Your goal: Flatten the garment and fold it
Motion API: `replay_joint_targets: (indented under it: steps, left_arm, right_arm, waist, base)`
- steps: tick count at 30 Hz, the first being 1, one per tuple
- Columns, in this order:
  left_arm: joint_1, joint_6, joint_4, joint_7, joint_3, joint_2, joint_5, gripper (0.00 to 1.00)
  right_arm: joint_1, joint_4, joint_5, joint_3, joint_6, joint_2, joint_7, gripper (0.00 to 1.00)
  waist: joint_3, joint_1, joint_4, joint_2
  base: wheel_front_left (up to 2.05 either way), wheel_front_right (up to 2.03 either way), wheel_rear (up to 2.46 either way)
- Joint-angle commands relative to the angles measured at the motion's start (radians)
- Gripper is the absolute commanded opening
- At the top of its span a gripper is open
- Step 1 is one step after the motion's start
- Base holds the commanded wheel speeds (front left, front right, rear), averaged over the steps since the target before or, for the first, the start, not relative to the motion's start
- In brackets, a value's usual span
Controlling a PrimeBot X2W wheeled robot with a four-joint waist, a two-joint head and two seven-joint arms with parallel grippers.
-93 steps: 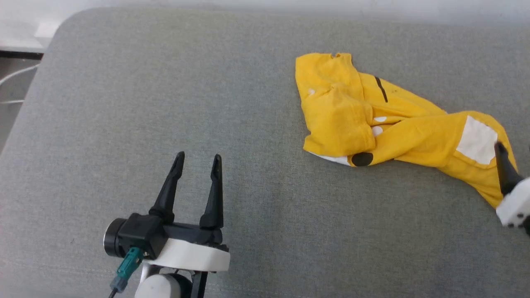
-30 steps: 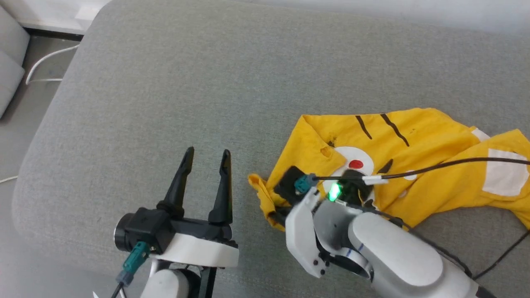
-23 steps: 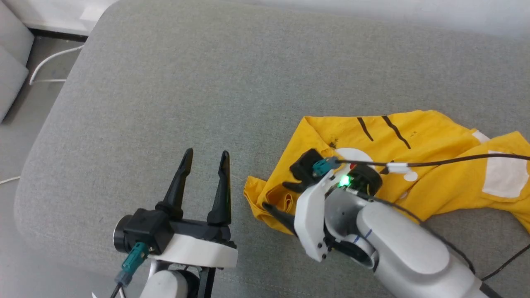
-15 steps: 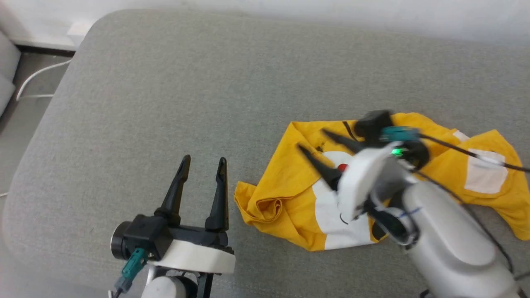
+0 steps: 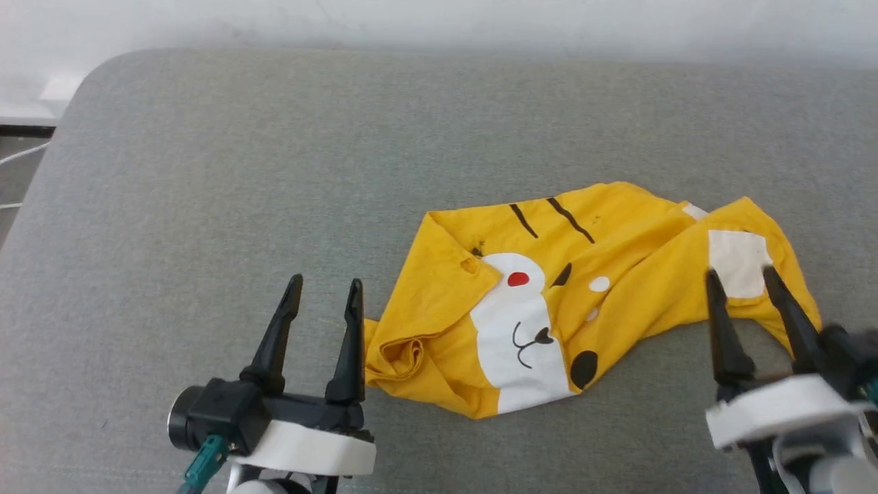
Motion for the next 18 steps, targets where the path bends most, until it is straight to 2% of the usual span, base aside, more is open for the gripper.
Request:
replay_joint_targets:
  steps: [1,6,11,14,18]
  left_arm:
    - [0.016,-0.012,-0.003,-0.005,0.009,-0.001,0.016,1.00]
    - [0.035,-0.028,0.008,-0.005,0.024,-0.001,0.032,1.00]
    - [0.016,-0.040,0.027,-0.005,0.026,0.002,0.056,1.00]
    - [-0.022,-0.059,0.055,-0.004,0.009,0.023,0.079,1.00]
    - [-0.110,-0.091,0.116,0.086,-0.042,0.065,0.106,1.00]
  right_arm:
    - [0.033,-0.006,0.020,-0.010,-0.001,0.003,-0.025,1.00]
    - [0.110,0.010,0.085,-0.013,-0.001,0.004,-0.100,1.00]
    - [0.107,0.028,0.109,-0.001,-0.001,0.004,-0.127,1.00]
    - [0.091,0.034,0.111,-0.002,-0.001,0.004,-0.134,1.00]
    - [0.080,0.042,0.112,-0.005,-0.001,0.004,-0.138,1.00]
  waist:
    - [0.000,0.0001,-0.027,-0.0001]
    - [0.004,0.0001,-0.066,-0.0001]
    - [0.015,0.0001,-0.097,-0.0001]
    - [0.024,0.0001,-0.107,-0.0001]
    - [0.039,0.0001,-0.111,-0.0001]
  base:
    - [0.00,0.00,0.00]
    - [0.00,0.00,0.00]
    - [0.00,0.00,0.00]
    - [0.00,0.00,0.00]
    - [0.00,0.00,0.00]
